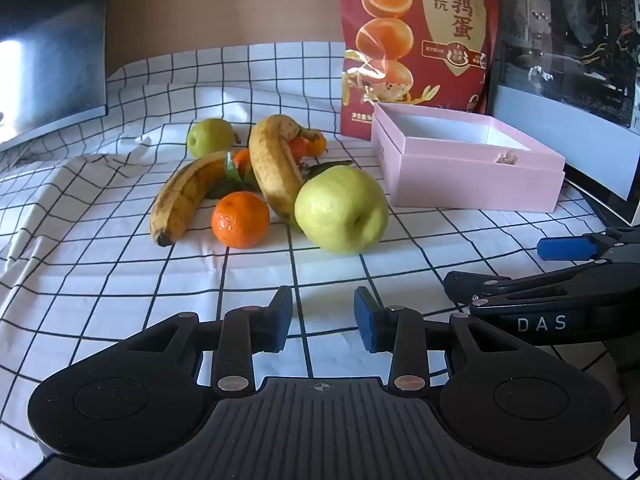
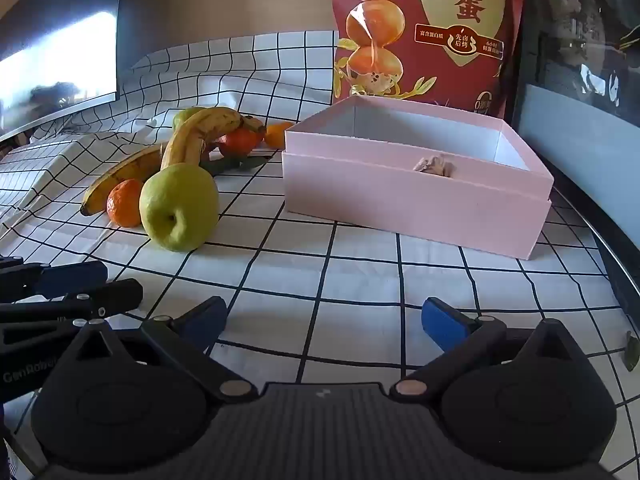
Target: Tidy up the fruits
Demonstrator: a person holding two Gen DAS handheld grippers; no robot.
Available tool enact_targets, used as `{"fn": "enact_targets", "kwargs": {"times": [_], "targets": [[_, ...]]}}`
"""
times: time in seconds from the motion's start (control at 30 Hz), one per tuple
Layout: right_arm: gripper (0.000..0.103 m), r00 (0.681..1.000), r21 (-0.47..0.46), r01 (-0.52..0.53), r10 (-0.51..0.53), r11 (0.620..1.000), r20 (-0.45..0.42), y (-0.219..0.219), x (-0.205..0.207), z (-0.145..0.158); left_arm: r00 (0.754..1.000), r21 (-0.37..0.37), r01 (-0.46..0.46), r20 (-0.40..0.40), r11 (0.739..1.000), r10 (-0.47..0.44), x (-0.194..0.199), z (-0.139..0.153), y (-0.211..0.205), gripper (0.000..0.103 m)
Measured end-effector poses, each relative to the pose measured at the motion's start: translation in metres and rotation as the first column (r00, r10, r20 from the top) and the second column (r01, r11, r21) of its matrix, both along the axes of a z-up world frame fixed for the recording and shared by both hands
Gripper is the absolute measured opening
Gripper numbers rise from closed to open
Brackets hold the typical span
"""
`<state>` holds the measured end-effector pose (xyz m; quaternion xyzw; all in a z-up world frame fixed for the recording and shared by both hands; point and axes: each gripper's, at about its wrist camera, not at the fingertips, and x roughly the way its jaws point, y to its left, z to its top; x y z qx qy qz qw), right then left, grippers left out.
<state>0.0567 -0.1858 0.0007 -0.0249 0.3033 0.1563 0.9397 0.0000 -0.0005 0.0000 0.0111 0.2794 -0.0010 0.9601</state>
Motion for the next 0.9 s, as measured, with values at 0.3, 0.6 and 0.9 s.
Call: {"fn": "enact_targets", "kwargs": {"times": [0.3,0.6,0.9], "targets": [[0.103,1.000,-0.001,0.000,0.000,1.000,0.001,-0.0001,-0.0004,0.0000,1.000,-0.022,-0.002,-0.010,1.000,0.002,-0.0010,0.0000,0.0006,0.039],[0.103,1.000,0.001,0.000,0.000,1.000,0.000,-0.0004,-0.0007,-0.0004,1.000,-0.024,-0.004,-0.011,1.000,0.004,0.0016,-0.0004,0.0013,0.039],[0.103,1.000,0.001,0.000,0.000,1.000,0.001,-0.0003,-0.0011,0.0002,1.000,-0.026,-0.004,-0.012,1.000,0.003,0.0015,0.0006,0.0019,0.039]]}}
